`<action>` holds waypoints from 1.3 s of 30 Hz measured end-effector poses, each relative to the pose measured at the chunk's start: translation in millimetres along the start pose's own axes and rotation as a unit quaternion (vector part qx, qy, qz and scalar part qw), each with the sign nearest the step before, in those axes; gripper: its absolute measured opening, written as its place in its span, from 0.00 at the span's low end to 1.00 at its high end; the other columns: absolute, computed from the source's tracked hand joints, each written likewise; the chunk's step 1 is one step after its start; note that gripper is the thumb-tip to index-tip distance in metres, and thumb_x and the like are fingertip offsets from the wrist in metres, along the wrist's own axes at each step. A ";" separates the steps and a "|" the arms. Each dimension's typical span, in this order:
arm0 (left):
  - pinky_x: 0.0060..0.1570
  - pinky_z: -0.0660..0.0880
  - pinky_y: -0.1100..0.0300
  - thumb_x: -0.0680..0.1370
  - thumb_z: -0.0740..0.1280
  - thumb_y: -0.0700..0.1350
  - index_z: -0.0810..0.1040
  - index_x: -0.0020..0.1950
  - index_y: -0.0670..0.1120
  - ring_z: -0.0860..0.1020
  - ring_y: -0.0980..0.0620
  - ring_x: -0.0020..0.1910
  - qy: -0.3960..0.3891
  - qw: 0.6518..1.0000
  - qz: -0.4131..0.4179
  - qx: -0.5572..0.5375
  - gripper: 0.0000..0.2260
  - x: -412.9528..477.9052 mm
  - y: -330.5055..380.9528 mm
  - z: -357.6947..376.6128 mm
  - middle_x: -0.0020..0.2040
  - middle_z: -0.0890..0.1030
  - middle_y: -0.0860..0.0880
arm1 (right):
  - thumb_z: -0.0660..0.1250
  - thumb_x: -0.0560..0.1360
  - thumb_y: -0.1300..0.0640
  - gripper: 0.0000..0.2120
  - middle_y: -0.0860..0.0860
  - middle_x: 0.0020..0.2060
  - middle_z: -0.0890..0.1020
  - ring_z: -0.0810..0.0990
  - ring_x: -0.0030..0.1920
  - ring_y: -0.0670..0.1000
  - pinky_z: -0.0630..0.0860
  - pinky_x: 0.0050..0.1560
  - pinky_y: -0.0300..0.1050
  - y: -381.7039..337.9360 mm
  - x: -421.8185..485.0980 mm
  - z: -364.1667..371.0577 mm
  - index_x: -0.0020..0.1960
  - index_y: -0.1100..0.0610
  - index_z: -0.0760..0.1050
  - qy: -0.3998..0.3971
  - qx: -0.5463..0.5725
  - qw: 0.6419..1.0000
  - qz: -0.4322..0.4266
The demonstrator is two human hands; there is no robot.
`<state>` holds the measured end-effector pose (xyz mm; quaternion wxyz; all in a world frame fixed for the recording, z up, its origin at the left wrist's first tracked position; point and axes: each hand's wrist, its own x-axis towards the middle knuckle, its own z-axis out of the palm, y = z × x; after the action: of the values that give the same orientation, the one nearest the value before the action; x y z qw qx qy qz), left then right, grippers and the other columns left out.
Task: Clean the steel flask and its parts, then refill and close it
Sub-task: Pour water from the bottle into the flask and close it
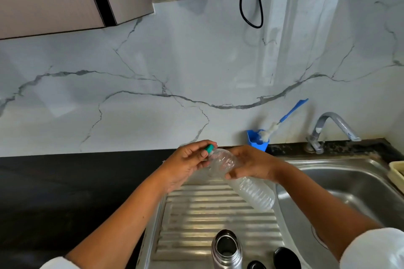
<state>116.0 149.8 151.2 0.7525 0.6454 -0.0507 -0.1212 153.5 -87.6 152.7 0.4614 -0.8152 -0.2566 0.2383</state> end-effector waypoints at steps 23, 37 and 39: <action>0.65 0.74 0.56 0.82 0.69 0.41 0.79 0.70 0.42 0.78 0.44 0.65 0.242 0.882 0.036 0.403 0.16 169.0 -40.3 -49.0 0.69 0.78 0.43 | 0.69 0.77 0.39 0.26 0.44 0.69 0.76 0.74 0.67 0.44 0.73 0.67 0.45 70.7 28.8 32.8 0.72 0.43 0.71 0.157 -0.215 0.957 0.111; 0.71 0.72 0.50 0.83 0.68 0.45 0.72 0.76 0.42 0.76 0.43 0.69 0.244 0.868 0.022 0.431 0.21 205.1 -48.0 -65.1 0.73 0.74 0.42 | 0.67 0.79 0.40 0.26 0.45 0.72 0.73 0.73 0.69 0.47 0.74 0.67 0.47 75.8 46.9 24.8 0.75 0.45 0.68 0.167 -0.271 0.943 0.098; 0.70 0.73 0.49 0.82 0.69 0.44 0.69 0.77 0.42 0.75 0.43 0.70 0.246 0.873 0.018 0.421 0.24 203.8 -48.0 -64.5 0.73 0.74 0.43 | 0.67 0.79 0.41 0.27 0.45 0.72 0.72 0.73 0.69 0.47 0.75 0.66 0.47 72.2 49.6 25.8 0.75 0.45 0.67 0.167 -0.276 0.942 0.095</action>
<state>322.2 154.6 77.2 0.3998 0.9090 0.0777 0.0881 189.2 -71.7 70.2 0.2301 -0.9590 -0.1531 0.0619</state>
